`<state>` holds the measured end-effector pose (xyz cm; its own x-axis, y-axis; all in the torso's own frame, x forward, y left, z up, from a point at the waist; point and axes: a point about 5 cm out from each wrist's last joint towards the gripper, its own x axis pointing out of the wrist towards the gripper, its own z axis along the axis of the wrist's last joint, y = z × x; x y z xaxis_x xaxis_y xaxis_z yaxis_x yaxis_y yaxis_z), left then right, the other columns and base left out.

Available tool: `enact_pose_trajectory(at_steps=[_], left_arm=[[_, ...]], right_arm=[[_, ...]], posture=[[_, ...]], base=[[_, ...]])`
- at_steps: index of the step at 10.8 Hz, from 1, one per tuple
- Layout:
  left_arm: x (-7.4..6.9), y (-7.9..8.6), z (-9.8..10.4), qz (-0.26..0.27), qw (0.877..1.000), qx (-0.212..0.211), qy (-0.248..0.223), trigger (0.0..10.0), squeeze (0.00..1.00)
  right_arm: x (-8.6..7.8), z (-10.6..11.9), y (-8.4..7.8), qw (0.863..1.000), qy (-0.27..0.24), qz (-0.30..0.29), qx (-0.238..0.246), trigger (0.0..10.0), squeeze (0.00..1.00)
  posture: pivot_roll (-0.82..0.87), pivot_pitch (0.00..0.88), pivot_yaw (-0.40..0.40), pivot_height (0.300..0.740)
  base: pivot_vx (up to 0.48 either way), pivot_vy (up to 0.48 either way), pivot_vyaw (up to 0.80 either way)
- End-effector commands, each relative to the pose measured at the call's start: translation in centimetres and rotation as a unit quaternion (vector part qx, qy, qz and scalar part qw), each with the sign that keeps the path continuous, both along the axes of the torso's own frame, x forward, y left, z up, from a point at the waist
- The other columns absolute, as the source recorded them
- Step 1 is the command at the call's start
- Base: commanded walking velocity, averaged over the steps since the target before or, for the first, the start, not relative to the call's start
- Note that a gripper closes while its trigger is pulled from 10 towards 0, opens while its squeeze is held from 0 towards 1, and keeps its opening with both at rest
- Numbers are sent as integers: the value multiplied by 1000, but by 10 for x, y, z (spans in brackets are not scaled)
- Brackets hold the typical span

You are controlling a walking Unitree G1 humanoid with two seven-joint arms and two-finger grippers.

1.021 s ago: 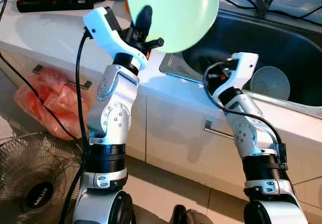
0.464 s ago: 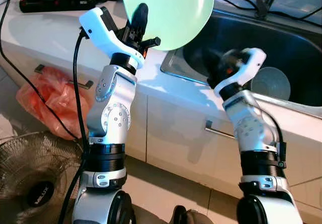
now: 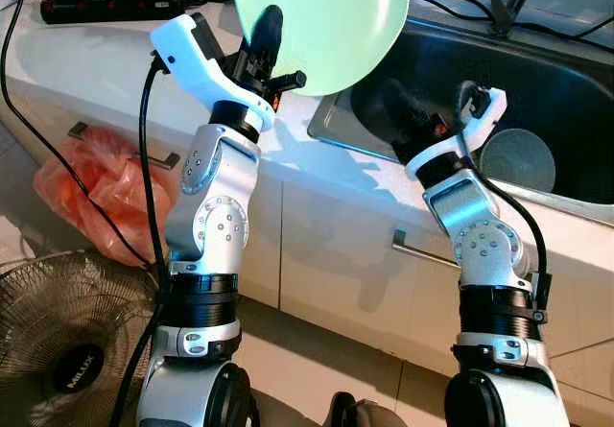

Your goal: Kitchen organization

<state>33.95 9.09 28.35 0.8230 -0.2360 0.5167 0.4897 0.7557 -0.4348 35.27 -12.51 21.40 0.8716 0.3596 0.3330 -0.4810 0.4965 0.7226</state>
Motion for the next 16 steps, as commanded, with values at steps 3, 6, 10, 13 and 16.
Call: enact_pose_trajectory(at_steps=[3,6,10,13,16], left_arm=[[-6,-12,12,-48,998,-21,-33,10000,0],[-7,-18,9,-64,997,-16,-29,10000,0],[-9,-27,5,-92,996,-5,-19,10000,0],[-10,-32,2,-106,994,3,-11,10000,0],[-9,-35,-2,-113,994,5,-1,10000,0]], right_arm=[[-3,5,-2,1000,-7,12,24,10000,0],[-3,4,-4,1000,-2,11,27,10000,0],[-3,8,-5,999,-11,8,33,10000,0],[-3,9,-5,999,-14,9,37,10000,0],[-4,11,-5,999,-18,8,40,10000,0]], posture=[[37,127,-31,740],[37,139,-31,740],[33,144,-28,740],[32,146,-27,740],[29,148,-27,740]], base=[[0,0,0],[0,0,0],[0,0,0],[0,0,0],[0,0,0]])
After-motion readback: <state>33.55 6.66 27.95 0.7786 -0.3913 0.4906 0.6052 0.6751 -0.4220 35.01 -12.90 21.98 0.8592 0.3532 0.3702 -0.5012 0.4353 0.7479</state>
